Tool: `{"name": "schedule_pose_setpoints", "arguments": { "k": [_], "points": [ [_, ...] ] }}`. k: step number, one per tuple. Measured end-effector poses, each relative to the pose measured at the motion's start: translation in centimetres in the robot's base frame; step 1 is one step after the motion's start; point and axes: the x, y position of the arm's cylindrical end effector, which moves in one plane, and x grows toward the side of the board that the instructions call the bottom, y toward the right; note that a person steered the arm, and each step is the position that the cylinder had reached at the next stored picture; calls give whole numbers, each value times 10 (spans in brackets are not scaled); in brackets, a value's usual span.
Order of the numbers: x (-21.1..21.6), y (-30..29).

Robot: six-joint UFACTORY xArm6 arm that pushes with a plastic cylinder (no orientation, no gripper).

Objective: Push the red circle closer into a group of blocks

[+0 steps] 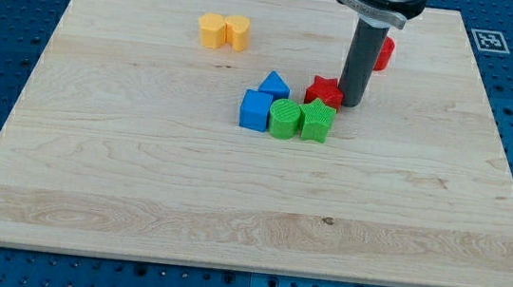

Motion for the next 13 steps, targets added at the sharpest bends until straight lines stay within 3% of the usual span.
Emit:
{"name": "schedule_pose_setpoints", "arguments": {
  "k": [2, 4, 5, 6, 7, 10, 13],
  "points": [
    [-45, 54],
    [-115, 55],
    [-128, 108],
    [-165, 112],
    [-171, 80],
    [-97, 3],
    [-130, -76]
  ]
}}
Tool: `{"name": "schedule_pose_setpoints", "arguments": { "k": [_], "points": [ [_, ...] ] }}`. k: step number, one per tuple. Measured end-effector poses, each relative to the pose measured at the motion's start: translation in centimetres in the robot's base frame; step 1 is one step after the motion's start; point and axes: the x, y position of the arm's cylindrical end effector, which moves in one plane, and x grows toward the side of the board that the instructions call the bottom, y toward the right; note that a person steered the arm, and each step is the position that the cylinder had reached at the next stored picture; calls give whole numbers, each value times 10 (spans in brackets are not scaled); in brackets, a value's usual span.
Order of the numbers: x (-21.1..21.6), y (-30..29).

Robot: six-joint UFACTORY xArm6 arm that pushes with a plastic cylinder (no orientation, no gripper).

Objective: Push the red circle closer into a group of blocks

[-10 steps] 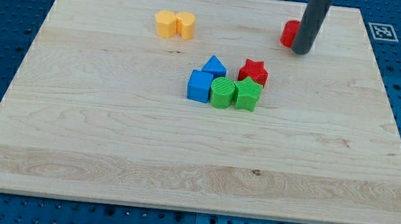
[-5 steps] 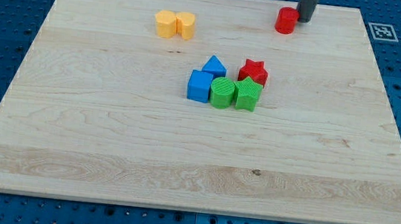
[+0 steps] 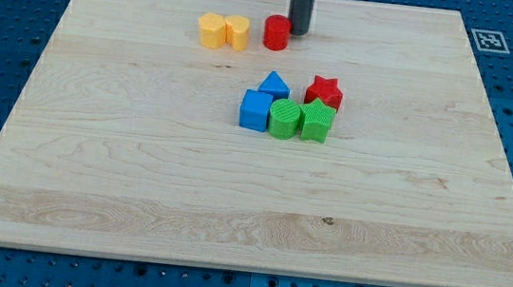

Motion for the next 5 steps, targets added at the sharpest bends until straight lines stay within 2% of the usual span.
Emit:
{"name": "schedule_pose_setpoints", "arguments": {
  "k": [2, 4, 5],
  "points": [
    [-5, -41],
    [52, -30],
    [61, -37]
  ]
}}
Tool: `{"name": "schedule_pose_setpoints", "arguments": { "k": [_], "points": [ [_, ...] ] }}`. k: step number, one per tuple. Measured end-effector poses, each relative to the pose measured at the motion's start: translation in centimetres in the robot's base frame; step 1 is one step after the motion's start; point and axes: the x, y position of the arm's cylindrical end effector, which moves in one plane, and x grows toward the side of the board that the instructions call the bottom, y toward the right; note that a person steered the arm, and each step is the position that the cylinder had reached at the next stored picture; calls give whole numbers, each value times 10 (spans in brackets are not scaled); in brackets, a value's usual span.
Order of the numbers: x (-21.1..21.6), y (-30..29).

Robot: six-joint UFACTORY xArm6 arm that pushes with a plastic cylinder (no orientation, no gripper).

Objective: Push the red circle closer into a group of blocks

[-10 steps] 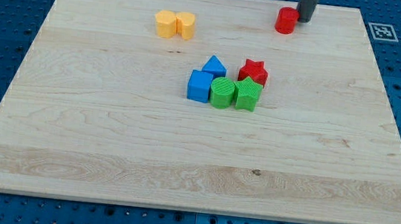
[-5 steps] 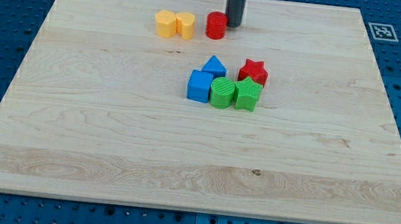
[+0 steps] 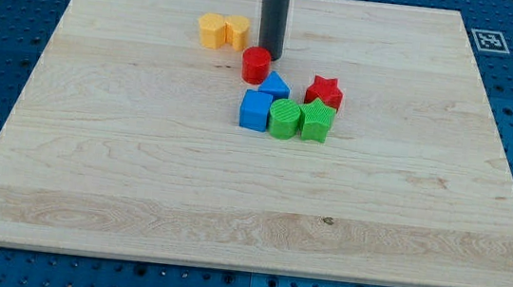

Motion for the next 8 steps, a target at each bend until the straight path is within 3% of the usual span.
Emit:
{"name": "schedule_pose_setpoints", "arguments": {
  "k": [3, 8],
  "points": [
    [10, -71],
    [54, -20]
  ]
}}
